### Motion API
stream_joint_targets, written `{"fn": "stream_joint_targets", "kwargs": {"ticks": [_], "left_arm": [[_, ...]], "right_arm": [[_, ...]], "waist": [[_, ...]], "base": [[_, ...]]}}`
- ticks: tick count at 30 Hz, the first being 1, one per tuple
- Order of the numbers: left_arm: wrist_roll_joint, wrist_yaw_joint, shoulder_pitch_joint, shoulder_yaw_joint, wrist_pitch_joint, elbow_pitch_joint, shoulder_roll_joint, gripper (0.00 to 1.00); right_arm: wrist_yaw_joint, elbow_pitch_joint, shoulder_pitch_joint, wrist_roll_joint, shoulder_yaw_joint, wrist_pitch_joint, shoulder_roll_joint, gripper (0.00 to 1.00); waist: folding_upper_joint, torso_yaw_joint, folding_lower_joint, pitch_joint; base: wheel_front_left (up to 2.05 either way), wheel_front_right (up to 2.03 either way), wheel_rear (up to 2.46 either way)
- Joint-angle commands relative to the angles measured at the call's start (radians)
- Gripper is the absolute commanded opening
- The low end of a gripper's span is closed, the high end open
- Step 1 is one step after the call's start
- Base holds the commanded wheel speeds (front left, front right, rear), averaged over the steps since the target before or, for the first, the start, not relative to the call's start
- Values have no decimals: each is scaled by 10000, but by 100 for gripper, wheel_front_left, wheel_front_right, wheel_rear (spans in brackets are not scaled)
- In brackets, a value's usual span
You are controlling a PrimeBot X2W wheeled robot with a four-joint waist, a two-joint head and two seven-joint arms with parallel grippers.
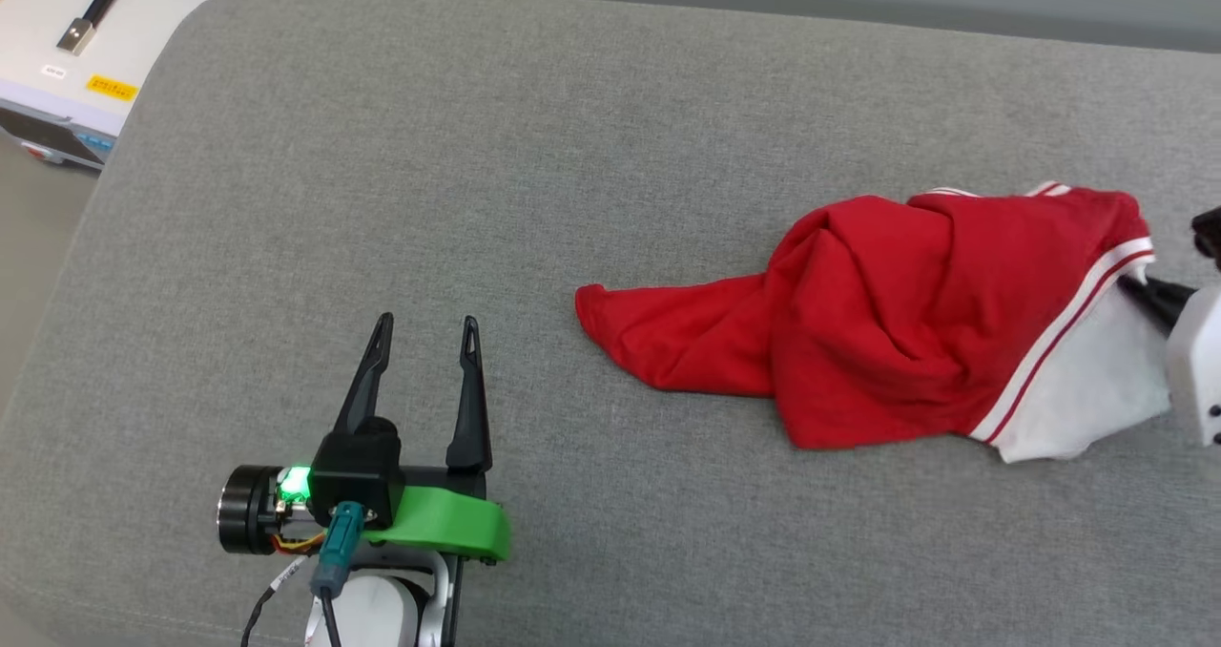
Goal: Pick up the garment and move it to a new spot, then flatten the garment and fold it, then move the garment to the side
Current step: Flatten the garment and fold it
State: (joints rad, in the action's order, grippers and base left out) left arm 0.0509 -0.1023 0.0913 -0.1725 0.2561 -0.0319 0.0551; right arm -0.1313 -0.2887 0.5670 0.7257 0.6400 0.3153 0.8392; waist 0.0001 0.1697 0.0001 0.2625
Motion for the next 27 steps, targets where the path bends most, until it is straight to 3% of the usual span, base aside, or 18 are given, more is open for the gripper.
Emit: {"fn": "stream_joint_targets", "kwargs": {"ticks": [1,8,15,27], "left_arm": [[-59,2,-116,-1,57,32,-46,100],[-5,38,-133,-59,57,53,-47,100],[173,-28,107,-328,57,74,-48,100],[429,-290,399,-614,57,-20,-48,100]], "right_arm": [[6,106,111,-34,-239,-68,149,0],[6,415,527,-291,-977,280,468,0],[6,10,1787,-643,-392,1043,-125,0],[6,-3768,3086,-601,1401,956,-1980,0]], "waist": [[-1,-116,-1,-151],[-1,200,-1,-97],[-1,713,-1,399],[-1,1226,-1,910]], "base": [[0,0,0],[0,0,0],[0,0,0],[0,0,0]]}}
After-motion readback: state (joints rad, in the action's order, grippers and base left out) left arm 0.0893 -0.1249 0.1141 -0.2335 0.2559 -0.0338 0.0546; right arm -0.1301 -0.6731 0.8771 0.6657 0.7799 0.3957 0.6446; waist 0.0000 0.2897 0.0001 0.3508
